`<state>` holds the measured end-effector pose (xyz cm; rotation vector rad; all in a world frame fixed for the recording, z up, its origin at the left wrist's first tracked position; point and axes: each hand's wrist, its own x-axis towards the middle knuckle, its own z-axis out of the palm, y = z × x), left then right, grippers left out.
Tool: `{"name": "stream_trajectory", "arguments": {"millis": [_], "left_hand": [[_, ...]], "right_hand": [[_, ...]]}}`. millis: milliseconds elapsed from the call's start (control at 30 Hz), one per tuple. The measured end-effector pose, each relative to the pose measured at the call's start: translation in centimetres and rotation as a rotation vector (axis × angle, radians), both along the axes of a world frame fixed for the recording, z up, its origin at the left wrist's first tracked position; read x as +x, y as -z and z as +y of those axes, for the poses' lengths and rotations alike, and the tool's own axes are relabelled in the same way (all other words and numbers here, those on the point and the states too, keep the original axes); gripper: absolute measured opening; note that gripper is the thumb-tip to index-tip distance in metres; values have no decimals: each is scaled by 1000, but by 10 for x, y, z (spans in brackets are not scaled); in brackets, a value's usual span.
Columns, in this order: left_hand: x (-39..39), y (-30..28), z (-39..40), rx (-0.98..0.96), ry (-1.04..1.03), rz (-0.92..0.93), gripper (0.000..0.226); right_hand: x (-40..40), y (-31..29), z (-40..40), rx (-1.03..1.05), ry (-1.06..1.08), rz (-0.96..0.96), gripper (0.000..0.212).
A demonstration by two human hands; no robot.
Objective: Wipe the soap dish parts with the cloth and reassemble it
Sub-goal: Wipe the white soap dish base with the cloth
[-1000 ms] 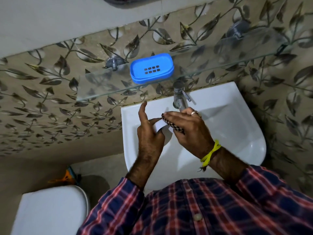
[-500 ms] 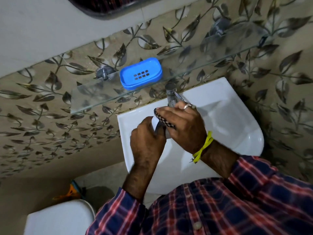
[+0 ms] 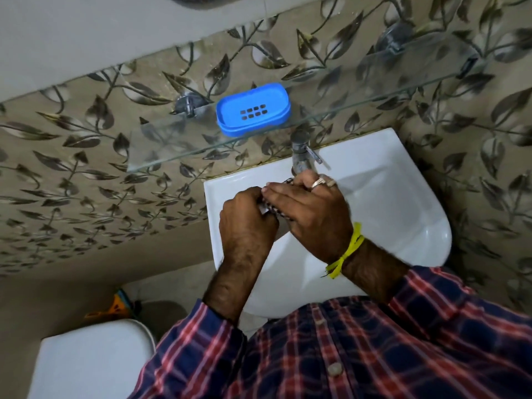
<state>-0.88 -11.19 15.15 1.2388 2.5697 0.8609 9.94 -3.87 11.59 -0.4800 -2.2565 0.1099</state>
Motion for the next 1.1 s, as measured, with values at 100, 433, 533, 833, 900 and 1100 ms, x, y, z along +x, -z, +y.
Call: {"name": "stream_trajectory", "arguments": {"millis": [100, 433, 533, 833, 900, 1100], "left_hand": [[2, 3, -4, 23, 12, -14, 12], [0, 3, 2, -76, 64, 91, 13], [2, 10, -3, -16, 55, 49, 16], [-1, 12, 2, 98, 36, 33, 10], [0, 16, 5, 33, 82, 9, 13], [-4, 2, 10, 275, 18, 45, 21]], "right_hand": [[10, 7, 11, -48, 22, 2, 34], [8, 10, 8, -77, 99, 61, 28], [8, 13, 11, -100, 123, 70, 28], [3, 7, 11, -134, 146, 123, 31], [0, 9, 10, -139, 105, 110, 35], [0, 2, 12, -219, 141, 178, 35]]}}
